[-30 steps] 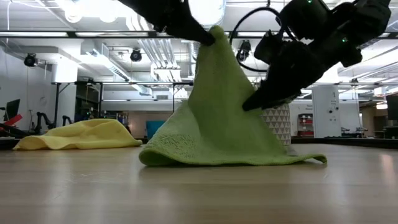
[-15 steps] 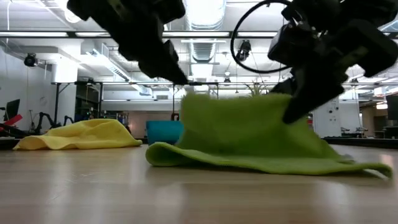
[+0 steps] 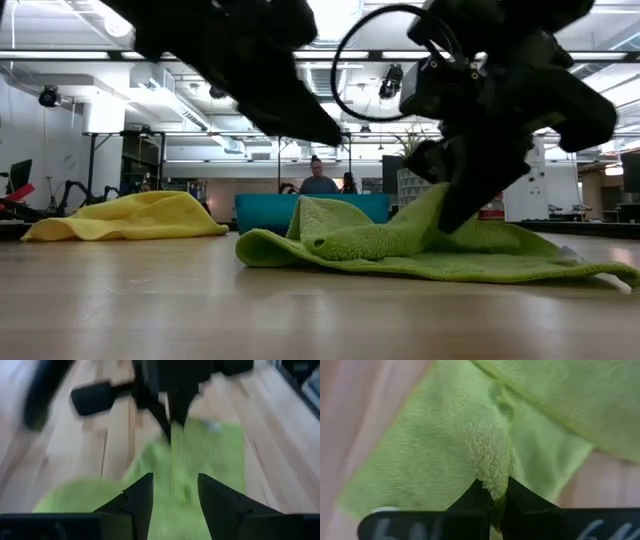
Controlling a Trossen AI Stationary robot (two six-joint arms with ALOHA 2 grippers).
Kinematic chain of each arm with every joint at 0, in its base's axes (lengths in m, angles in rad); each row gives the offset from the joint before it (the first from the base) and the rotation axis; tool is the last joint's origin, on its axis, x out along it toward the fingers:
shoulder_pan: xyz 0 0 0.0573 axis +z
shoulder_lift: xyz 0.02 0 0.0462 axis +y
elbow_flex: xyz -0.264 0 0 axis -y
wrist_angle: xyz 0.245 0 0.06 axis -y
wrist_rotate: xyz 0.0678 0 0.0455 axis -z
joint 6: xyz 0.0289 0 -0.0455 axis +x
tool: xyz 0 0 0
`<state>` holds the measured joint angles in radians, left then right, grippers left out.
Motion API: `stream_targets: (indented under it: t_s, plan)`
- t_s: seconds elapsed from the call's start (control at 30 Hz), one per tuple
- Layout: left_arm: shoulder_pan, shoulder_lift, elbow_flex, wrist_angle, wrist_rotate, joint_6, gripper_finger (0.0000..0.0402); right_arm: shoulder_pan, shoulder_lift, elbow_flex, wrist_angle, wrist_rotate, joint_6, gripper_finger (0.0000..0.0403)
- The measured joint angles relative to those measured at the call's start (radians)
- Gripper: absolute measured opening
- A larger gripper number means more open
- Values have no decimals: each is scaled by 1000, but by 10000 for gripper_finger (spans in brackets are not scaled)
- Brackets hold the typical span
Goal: Fold microfiber towels
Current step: Fold the green microfiber cloth
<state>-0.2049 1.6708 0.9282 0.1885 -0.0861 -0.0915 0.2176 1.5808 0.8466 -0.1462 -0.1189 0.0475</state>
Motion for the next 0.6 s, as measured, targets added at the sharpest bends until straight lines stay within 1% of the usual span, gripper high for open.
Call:
stream_targets:
  t_s: [0.13, 0.27, 0.5, 0.6]
  plan:
    - [11, 89, 5, 124, 10, 19, 139, 25, -1, 51, -87, 106, -33, 8]
    - [18, 163, 4, 214, 84, -26, 139, 62, -4, 84, -154, 174, -33, 8]
    - [17, 239, 9, 221, 77, -151, 139, 111, 17, 93, -164, 227, 0, 8]
    - [11, 255, 15, 222, 42, -182, 138, 123, 28, 91, -167, 251, 11, 8]
